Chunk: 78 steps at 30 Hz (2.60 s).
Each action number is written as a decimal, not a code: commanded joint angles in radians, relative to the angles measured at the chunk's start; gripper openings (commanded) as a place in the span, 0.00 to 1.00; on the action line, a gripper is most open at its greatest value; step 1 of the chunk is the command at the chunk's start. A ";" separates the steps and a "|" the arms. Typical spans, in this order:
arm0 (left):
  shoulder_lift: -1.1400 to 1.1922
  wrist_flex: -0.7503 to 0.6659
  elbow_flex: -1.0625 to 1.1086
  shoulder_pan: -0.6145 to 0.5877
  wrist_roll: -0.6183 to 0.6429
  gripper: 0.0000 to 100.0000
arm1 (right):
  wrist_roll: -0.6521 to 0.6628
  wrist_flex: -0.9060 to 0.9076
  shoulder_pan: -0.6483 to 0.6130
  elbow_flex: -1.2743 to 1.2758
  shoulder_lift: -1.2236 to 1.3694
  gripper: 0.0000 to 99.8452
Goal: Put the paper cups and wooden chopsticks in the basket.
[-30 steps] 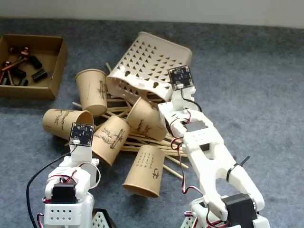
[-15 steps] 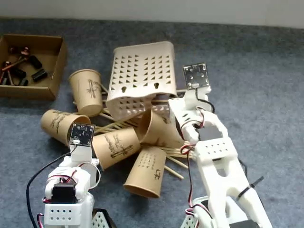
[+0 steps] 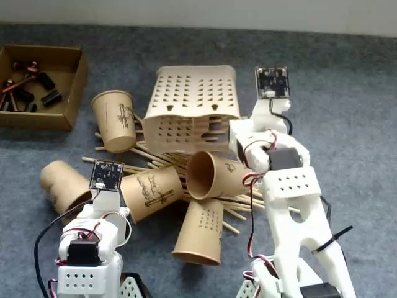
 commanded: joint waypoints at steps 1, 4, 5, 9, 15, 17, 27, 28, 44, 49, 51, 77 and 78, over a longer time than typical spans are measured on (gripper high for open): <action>-0.005 0.003 0.021 0.016 -0.002 0.01 | -0.011 0.058 0.016 -0.131 0.018 0.01; -0.005 0.003 0.021 0.016 -0.002 0.01 | -0.012 0.105 0.016 -0.199 0.048 0.01; -0.005 0.003 0.021 0.016 -0.002 0.01 | -0.012 0.120 0.016 -0.220 0.058 0.01; -0.005 0.003 0.021 0.016 -0.002 0.01 | -0.012 0.203 0.018 -0.312 0.101 0.01; -0.005 0.003 0.021 0.016 -0.002 0.01 | -0.009 0.410 0.018 -0.489 0.182 0.01; -0.005 0.003 0.021 0.016 -0.002 0.01 | -0.005 0.481 0.018 -0.547 0.222 0.01; -0.005 0.003 0.021 0.016 -0.002 0.01 | 0.126 0.789 0.018 -0.780 0.415 0.01; -0.005 0.003 0.021 0.016 -0.002 0.01 | 0.138 0.814 0.018 -0.792 0.423 0.01; -0.005 0.003 0.021 0.016 -0.002 0.01 | 0.074 0.854 0.027 -1.000 0.544 0.01; -0.005 0.003 0.021 0.016 -0.002 0.01 | 0.018 0.877 0.071 -1.144 0.665 0.01; -0.005 0.003 0.021 0.016 -0.002 0.01 | 0.014 0.903 0.079 -1.219 0.702 0.01; -0.005 0.003 0.021 0.016 -0.002 0.01 | 0.009 0.757 0.050 -1.561 0.966 0.11; -0.005 0.003 0.021 0.016 -0.002 0.01 | 0.009 0.739 0.050 -1.561 0.967 0.11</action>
